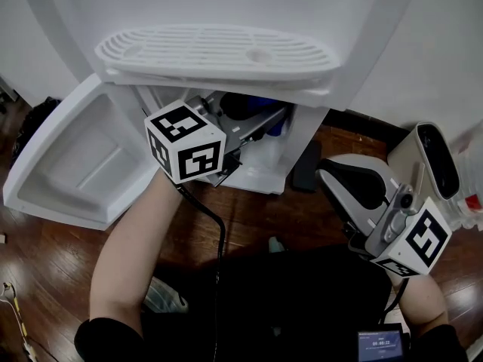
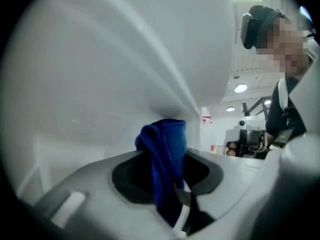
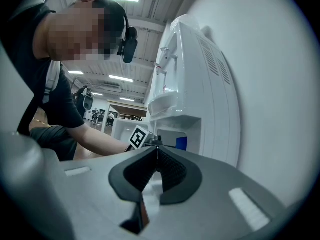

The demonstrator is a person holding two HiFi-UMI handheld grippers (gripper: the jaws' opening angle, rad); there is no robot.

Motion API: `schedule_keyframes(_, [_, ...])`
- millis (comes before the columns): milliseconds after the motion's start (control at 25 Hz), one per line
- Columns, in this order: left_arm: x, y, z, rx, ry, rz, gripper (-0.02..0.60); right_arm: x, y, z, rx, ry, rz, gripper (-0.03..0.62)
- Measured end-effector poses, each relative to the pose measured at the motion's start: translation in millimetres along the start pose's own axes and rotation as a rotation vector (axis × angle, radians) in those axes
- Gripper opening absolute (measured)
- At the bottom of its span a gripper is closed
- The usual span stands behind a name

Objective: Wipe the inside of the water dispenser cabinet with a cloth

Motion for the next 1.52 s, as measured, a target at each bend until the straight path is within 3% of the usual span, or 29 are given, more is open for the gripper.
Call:
schedule_keyframes(240, [-2.0, -51.1, -34.0, 0.105, 0.052, -0.005, 0.137, -1.5, 2.6, 0.2, 0.0, -0.001, -0.014, 0.011])
schedule_keyframes(320, [5.9, -55.5, -46.4, 0.057, 0.091, 0.039, 0.138, -1.8, 2.7, -0.1, 0.005, -0.002, -0.012, 0.011])
schedule_keyframes(360, [12.5, -49.9, -52.2, -0.006, 0.131, 0.113, 0.14, -1.9, 2.5, 0.0, 0.006, -0.002, -0.012, 0.011])
schedule_keyframes(440, [28.5, -26.8, -59.1, -0.163, 0.257, 0.345, 0.14, -2.7, 2.2, 0.9, 0.0, -0.002, -0.016, 0.011])
schedule_keyframes(560, [51.0, 14.4, -49.8, -0.325, 0.513, 0.651, 0.14, -4.0, 4.4, 1.8, -0.011, -0.003, -0.035, 0.011])
schedule_keyframes(680, [85.1, 49.5, -25.5, -0.324, 0.814, 0.898, 0.14, -5.0, 9.0, 0.3, -0.012, -0.001, -0.041, 0.011])
schedule_keyframes(800, [126.5, 65.7, -1.6, -0.221, 1.03, 1.029, 0.14, -10.6, 11.0, 1.7, -0.011, -0.037, -0.041, 0.011])
schedule_keyframes(920, [155.7, 73.0, 17.8, -0.188, 1.101, 1.069, 0.14, -13.3, 9.3, 4.9, -0.015, -0.063, -0.022, 0.011])
schedule_keyframes(1160, [184.9, 76.0, 28.1, -0.126, 1.152, 1.071, 0.141, 2.0, 10.0, -1.0, -0.021, 0.019, 0.041, 0.011])
schedule_keyframes(1520, [174.4, 8.0, -24.0, 0.144, 1.189, 0.892, 0.138, 1.1, 9.1, -2.6, -0.03, 0.007, 0.046, 0.011])
Point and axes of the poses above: the fingertips, and each gripper's own axes: z forward along the fingers, y to its left, x out of its underside, the point moved 6 cm from there along -z, backward along the fingers, and after that the axes turned 7 degrees about -y, right-handed, at the moved point
